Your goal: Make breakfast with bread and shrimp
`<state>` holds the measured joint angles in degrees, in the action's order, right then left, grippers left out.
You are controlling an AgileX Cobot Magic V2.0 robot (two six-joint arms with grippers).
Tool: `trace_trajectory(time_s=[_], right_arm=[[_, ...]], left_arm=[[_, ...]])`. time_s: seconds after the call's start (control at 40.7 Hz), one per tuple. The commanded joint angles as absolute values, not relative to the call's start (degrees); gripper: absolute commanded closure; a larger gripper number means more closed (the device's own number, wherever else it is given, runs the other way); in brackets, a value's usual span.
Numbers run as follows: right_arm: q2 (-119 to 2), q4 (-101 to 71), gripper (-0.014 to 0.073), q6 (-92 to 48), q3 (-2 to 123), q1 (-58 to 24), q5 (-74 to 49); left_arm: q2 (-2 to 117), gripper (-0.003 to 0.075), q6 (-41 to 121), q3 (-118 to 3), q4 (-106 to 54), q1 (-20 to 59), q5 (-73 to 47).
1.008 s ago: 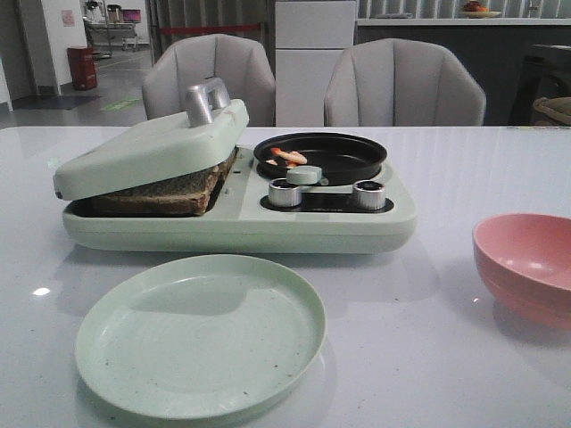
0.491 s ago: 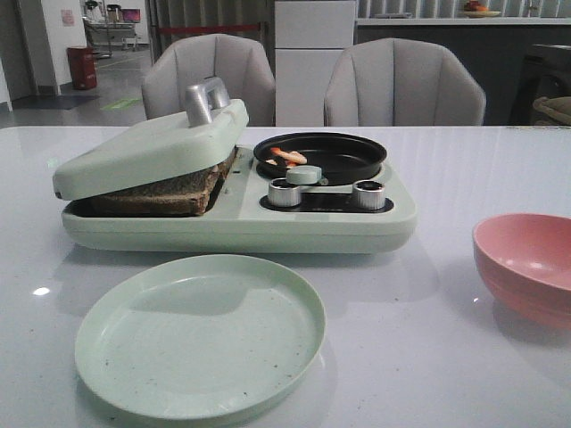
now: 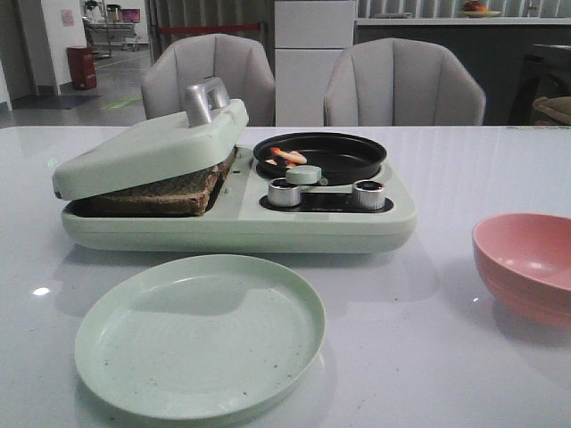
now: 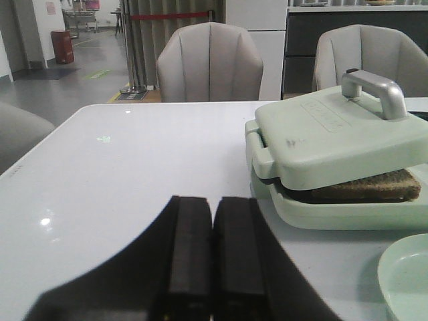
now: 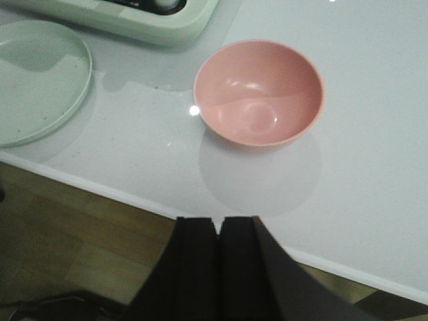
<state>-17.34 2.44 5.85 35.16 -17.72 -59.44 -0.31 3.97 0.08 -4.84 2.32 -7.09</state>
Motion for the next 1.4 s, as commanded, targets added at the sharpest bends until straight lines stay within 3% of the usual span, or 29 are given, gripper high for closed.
trace_trajectory(time_s=[0.0,0.319,0.713,1.253,1.376], right_arm=[[-15.4,5.7,0.0558,5.4,35.5,-14.5,-52.2],[-5.1,10.9,0.0558,5.4,19.4,-8.0,-22.4],[1.8,10.9,0.0558,5.4,-0.9,-4.3,1.6],[1.8,10.8,0.0558,5.4,-0.7,-3.4,1.7],[1.8,4.1,0.0558,0.6,-0.7,-3.4,1.6]], left_arm=[[-1.3,0.0621,3.6,1.8,-5.0,2.8,-1.5],[-1.3,0.0621,3.6,1.8,-5.0,2.8,-1.5],[-1.2,0.0620,3.6,1.8,-5.0,2.8,-1.5],[-1.2,0.0621,3.6,1.8,-5.0,2.8,-1.5],[-1.2,0.0620,3.6,1.8,-5.0,2.8,-1.5]])
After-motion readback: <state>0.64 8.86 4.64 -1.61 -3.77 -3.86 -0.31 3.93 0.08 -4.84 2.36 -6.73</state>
